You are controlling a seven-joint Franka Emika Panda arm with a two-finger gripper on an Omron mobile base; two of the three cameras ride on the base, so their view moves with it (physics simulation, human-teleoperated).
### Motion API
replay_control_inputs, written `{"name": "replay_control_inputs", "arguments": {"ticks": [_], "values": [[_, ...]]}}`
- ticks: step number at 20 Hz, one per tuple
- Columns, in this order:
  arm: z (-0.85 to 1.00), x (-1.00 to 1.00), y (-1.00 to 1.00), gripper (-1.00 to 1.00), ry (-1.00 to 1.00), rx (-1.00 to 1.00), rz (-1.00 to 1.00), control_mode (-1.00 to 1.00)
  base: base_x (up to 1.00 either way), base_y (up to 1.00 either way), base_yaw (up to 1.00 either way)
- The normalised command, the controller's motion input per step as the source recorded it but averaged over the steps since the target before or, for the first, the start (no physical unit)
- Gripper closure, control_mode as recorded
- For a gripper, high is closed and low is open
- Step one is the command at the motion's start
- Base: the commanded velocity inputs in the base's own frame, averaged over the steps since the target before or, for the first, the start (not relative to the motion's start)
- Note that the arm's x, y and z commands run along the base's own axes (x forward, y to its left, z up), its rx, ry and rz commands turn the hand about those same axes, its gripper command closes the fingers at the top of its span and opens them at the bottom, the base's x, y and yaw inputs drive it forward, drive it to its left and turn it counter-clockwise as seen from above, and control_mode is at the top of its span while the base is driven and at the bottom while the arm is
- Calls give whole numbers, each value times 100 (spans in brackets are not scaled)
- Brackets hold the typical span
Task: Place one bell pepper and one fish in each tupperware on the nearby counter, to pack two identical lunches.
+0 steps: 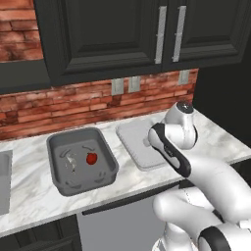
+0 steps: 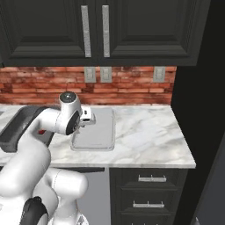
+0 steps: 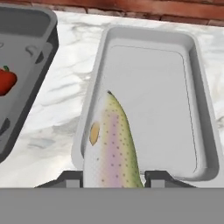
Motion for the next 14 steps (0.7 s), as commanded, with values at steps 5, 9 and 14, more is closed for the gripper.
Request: {"name": "replay_control_inputs", "arguments": {"ticks": [5,9,14], "values": [[-47,67,0,100,1,0,0,-100,0,0,0],[-38,79,4,100,3,0,0,-100,0,0,0],[-36,77,9,100,3,0,0,-100,0,0,0]]}}
